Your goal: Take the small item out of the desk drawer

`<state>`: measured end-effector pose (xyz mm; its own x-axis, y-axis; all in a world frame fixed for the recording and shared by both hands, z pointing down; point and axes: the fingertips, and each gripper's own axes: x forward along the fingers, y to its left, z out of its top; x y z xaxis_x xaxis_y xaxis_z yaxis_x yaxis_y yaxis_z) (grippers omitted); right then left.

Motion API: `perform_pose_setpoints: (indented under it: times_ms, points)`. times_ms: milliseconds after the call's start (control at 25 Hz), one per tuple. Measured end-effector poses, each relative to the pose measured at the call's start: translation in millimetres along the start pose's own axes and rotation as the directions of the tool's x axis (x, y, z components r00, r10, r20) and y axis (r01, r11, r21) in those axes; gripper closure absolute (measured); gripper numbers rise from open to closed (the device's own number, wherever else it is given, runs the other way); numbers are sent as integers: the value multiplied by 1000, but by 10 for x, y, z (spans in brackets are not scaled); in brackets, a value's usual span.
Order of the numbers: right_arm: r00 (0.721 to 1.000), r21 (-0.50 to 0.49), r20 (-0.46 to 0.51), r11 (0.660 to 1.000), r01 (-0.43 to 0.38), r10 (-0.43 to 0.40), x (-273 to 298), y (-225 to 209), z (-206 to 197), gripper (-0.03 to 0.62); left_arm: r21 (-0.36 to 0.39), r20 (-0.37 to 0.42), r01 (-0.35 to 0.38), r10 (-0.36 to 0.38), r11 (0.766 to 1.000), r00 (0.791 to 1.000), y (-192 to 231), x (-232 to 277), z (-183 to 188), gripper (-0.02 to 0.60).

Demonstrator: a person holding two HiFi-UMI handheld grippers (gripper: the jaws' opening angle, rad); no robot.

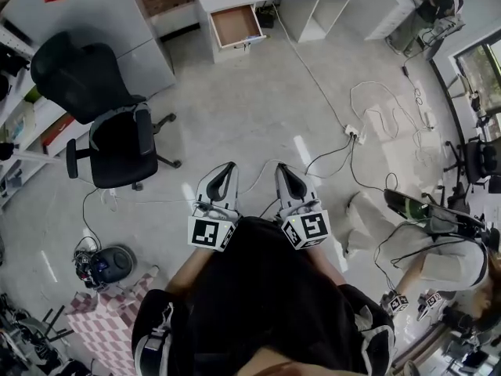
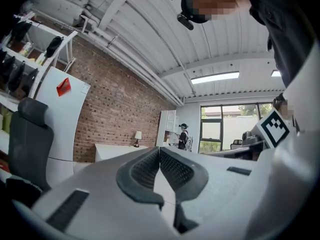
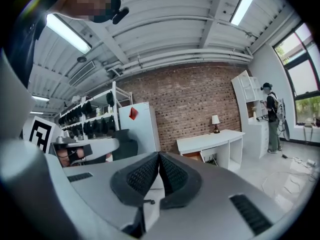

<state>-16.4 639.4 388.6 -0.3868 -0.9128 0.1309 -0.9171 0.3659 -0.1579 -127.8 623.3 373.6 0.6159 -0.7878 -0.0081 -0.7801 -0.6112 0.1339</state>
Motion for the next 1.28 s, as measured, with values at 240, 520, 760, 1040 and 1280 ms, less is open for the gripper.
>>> perform_pose_setpoints:
  times_ms: [240,520,760,1040,1280]
  points:
    - [999,21,3,999,50,-50,420,80,-9,568,-13,-23,35,-35,999,999,481,35,-70,572]
    - [997,18,-30,997,69,-69,866,3,-13,568,-38,-32,40,-41,999,999,910,352,-108,572]
    - [998,50,-42,998,38,-36,1558,-444,-13,568,-47,-56,0,-3,999,998,1195,974,-179,572]
    - [999,51,-38,999,-20,22,2645,-1408,198,568,-16,-69,-56,55,998,996,1593,2194,-146,572]
    - [995,61,-72,996,-66,70,3436,-2142,360,568,1,-64,-103,103,995,993,1892,3129,55,572]
